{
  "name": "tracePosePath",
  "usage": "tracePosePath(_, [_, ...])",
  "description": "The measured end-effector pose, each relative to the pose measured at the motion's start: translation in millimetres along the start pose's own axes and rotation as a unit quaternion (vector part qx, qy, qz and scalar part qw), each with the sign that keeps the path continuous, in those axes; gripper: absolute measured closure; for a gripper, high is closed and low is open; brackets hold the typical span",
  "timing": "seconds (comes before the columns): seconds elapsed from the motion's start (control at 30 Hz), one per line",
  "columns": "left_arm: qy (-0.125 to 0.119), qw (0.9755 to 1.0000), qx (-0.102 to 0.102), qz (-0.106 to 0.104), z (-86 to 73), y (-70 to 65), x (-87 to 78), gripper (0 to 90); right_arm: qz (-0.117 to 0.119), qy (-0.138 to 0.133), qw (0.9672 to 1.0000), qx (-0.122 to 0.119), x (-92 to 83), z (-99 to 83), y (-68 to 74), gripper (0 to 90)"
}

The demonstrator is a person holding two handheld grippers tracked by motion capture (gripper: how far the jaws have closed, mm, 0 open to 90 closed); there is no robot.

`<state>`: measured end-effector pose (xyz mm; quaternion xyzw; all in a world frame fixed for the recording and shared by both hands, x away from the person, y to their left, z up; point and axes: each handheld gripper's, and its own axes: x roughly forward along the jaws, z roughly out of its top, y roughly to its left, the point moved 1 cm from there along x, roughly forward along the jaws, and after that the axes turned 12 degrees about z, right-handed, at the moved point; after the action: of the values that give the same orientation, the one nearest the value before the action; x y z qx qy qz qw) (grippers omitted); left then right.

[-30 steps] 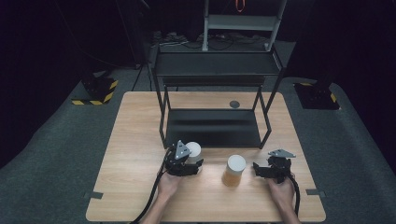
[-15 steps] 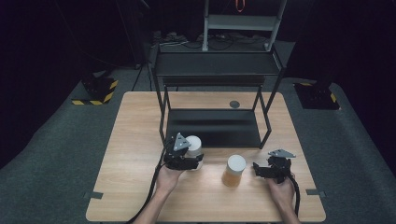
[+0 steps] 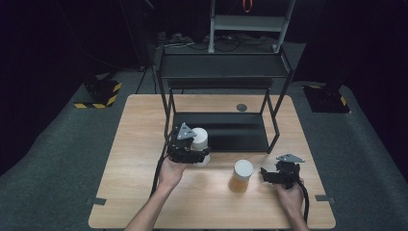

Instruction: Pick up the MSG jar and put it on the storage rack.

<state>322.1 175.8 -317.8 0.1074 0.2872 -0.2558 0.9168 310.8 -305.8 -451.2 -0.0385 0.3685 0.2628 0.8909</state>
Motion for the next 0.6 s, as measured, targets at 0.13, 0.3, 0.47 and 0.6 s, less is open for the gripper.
tracePosePath(0.13, [-0.003,1.0,0.006,-0.004,21.6,3.6,-8.9,32.9,0.0,0.0,1.0,-0.001,0.0,0.0,-0.1,4.6])
tracePosePath(0.3, [-0.009,0.9998,0.018,-0.004,50.6,7.5,-20.7,33.0,0.0,0.0,1.0,-0.001,0.0,0.0,-0.1,4.6])
tracePosePath(0.47, [-0.01,0.9996,0.026,-0.006,81.3,10.3,-32.7,33.0,0.0,0.0,1.0,-0.001,0.0,0.0,-0.1,4.6])
tracePosePath(0.6, [-0.008,0.9994,0.032,-0.012,105.1,11.8,-40.4,33.0,0.0,0.0,1.0,0.0,0.0,0.0,-0.1,4.6])
